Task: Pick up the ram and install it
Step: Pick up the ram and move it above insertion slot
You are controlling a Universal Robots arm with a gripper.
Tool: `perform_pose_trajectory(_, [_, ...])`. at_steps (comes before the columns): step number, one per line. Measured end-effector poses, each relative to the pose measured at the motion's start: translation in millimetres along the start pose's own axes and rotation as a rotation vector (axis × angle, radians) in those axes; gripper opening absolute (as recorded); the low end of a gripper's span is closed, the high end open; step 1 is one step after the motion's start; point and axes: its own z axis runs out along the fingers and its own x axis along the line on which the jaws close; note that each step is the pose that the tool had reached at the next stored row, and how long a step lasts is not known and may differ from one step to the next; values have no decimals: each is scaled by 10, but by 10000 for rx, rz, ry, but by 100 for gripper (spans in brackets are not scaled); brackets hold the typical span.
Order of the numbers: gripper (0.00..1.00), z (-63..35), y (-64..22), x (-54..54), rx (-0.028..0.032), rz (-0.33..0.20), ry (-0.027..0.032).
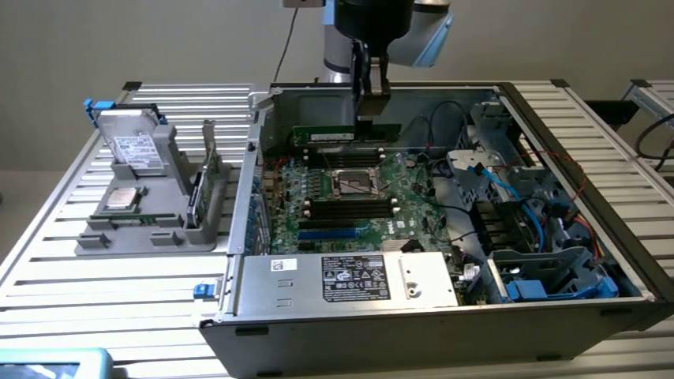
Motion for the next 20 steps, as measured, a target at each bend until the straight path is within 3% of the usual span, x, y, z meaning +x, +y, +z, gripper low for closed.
perform_pose_trajectory(4, [13,53,-33,-73,0,11,-1])
perform_pose_trajectory(20, [13,188,-116,-153,-1,153,6])
